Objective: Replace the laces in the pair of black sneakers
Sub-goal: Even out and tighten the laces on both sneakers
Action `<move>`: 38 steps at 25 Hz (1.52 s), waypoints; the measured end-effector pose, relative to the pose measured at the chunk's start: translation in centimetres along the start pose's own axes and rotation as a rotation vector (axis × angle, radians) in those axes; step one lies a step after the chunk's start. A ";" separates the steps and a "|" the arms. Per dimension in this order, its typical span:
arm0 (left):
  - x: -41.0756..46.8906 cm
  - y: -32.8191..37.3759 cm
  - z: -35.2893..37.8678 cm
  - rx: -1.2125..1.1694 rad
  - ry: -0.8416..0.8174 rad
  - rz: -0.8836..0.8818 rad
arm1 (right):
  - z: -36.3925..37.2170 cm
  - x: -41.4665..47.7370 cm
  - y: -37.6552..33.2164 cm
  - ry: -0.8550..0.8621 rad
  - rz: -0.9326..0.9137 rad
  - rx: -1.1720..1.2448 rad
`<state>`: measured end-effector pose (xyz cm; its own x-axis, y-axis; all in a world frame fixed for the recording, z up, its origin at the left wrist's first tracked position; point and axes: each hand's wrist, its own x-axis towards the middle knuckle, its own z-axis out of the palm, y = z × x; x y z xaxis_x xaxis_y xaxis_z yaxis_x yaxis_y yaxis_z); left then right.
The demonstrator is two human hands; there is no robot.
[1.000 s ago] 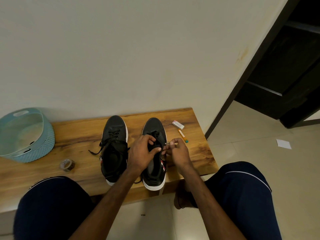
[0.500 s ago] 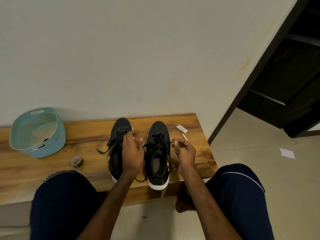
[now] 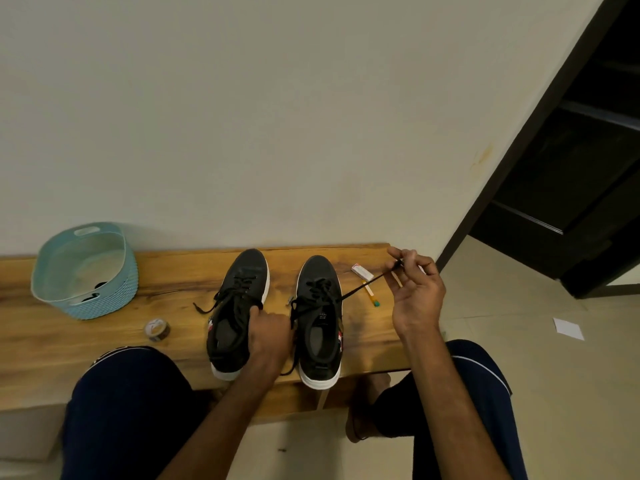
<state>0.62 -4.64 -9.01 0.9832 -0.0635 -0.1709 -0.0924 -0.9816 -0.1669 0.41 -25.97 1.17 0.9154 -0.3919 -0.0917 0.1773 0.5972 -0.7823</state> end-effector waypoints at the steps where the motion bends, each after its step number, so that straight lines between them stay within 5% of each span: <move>1: -0.3 0.4 0.2 0.071 -0.047 0.006 | -0.3 -0.1 -0.6 -0.021 -0.008 0.025; 6: -0.3 1.5 1.3 -0.100 -0.073 -0.029 | -1.2 0.7 -1.3 -0.062 -0.102 -0.182; 11: 0.3 -0.5 0.2 -0.454 -0.066 -0.119 | -2.7 1.5 3.7 -0.231 -0.164 -1.292; 14: -0.2 -2.1 -1.2 -0.617 0.176 -0.189 | -3.4 0.8 8.1 -0.393 -0.015 -1.566; 18: -1.4 -2.9 -3.6 -1.182 0.569 -0.171 | -3.5 -0.3 9.7 -0.355 -0.004 -1.528; 21: -1.8 -3.7 -4.9 -1.181 0.720 -0.162 | -4.0 0.1 9.0 -0.201 -0.021 -1.498; 27: -1.9 -6.1 -5.3 -0.951 0.484 -0.363 | -3.2 0.7 5.4 0.204 -0.235 -1.182; 35: -1.9 -6.1 -5.1 -1.508 0.557 -0.372 | -2.5 0.0 -1.2 0.359 -0.708 -0.806; 38: -2.0 -6.0 -5.8 -1.579 0.545 -0.256 | -2.8 -0.1 -1.9 0.256 -0.692 -0.858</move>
<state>0.09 0.29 -2.05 0.9140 0.3951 0.0922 -0.0293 -0.1624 0.9863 -1.07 -29.03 0.96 0.5983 -0.6425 0.4788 0.2205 -0.4424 -0.8693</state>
